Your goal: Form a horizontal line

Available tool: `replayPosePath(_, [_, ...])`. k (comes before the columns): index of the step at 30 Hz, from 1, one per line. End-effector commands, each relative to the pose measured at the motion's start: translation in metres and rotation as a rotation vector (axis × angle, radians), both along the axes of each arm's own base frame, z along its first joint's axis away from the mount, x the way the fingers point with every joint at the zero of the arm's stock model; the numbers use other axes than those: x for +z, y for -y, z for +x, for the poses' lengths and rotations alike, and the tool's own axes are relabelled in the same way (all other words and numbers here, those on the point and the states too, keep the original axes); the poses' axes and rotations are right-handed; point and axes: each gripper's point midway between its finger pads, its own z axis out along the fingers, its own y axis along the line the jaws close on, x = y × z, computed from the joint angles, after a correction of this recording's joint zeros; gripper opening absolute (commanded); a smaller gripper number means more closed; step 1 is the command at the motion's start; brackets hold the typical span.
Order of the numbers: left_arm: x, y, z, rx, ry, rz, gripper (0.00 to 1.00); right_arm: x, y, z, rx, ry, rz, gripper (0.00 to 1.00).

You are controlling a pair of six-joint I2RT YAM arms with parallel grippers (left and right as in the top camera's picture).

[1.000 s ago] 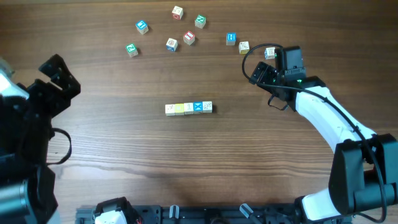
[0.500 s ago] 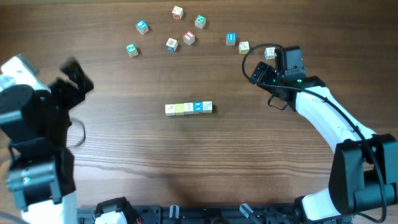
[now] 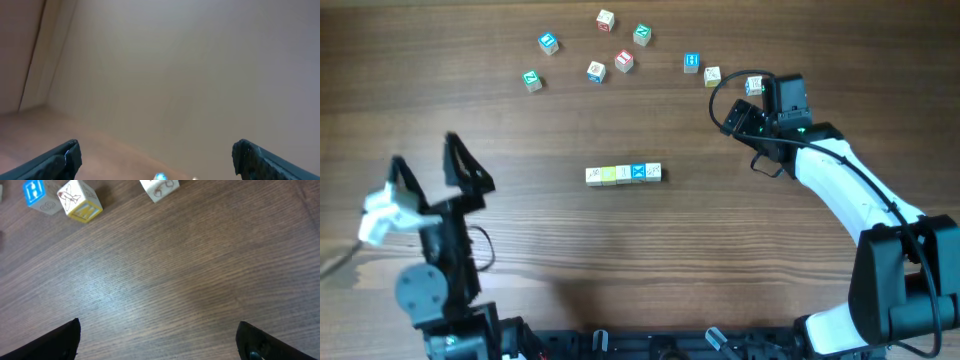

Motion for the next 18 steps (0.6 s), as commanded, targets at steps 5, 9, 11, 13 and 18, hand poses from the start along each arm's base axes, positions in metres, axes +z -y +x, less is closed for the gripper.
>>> replayPosePath(5, [-0.093, 0.009, -0.017, -0.020, -0.008, 0.000, 1.00, 0.003, 0.001, 0.000, 0.012, 0.012, -0.016, 1.00])
replayPosePath(9, [-0.077, 0.037, -0.020, -0.132, 0.061, 0.011, 1.00, 0.003, 0.001, 0.000, 0.012, 0.012, -0.016, 1.00])
replayPosePath(11, [-0.095, 0.040, -0.015, -0.142, -0.014, 0.000, 1.00, 0.003, 0.001, 0.000, 0.012, 0.012, -0.016, 1.00])
replayPosePath(13, [-0.119, 0.039, -0.012, -0.142, -0.112, -0.016, 1.00, 0.003, 0.001, 0.000, 0.012, 0.012, -0.016, 1.00])
replayPosePath(18, [-0.172, 0.039, -0.013, -0.141, -0.326, -0.048, 1.00, 0.003, 0.001, 0.000, 0.012, 0.012, -0.016, 1.00])
